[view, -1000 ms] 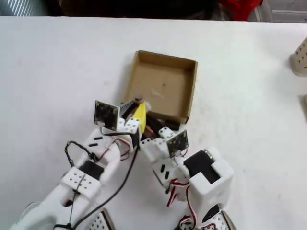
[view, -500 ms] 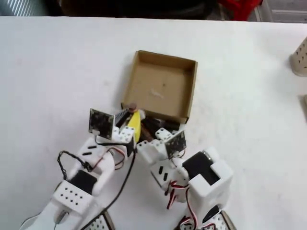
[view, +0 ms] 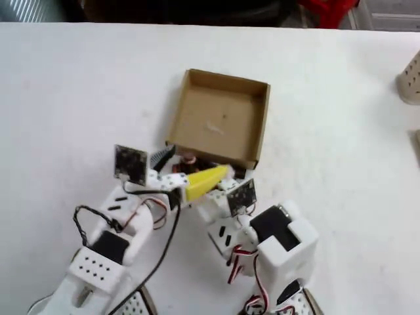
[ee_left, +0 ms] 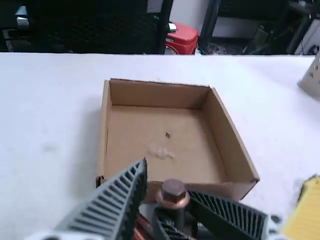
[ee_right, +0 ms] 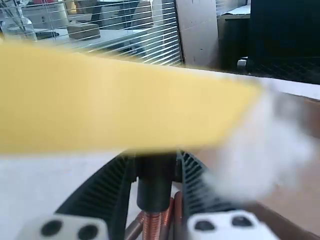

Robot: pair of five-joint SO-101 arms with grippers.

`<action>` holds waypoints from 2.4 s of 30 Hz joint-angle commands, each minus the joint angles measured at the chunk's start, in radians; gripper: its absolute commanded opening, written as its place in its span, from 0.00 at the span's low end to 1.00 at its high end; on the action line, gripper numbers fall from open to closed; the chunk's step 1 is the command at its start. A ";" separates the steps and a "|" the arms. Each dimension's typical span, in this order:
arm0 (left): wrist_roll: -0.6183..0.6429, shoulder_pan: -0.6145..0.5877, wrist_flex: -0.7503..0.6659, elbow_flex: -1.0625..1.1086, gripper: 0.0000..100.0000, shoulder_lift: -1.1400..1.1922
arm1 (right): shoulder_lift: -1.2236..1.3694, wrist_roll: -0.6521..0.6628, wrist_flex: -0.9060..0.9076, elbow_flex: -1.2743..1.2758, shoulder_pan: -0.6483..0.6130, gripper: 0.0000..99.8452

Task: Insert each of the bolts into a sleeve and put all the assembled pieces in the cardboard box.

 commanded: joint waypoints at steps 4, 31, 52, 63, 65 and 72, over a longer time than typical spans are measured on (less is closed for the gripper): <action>0.224 -0.239 0.081 -0.250 0.47 -0.021 | -0.007 0.006 -0.002 -0.023 -0.002 0.02; -0.107 -0.433 0.703 -0.060 0.02 -0.021 | -0.328 0.006 0.348 0.052 0.070 0.02; -0.279 -0.435 0.621 0.040 0.02 -0.022 | -1.185 0.006 1.865 -0.315 0.305 0.02; -0.281 -0.435 0.621 0.040 0.02 -0.022 | -0.966 0.012 1.998 -0.723 0.401 0.02; -0.281 -0.435 0.621 0.040 0.02 -0.022 | -0.885 0.012 2.078 -0.824 0.414 0.02; -0.281 -0.435 0.621 0.040 0.02 -0.022 | -0.584 0.012 2.318 -1.185 0.421 0.02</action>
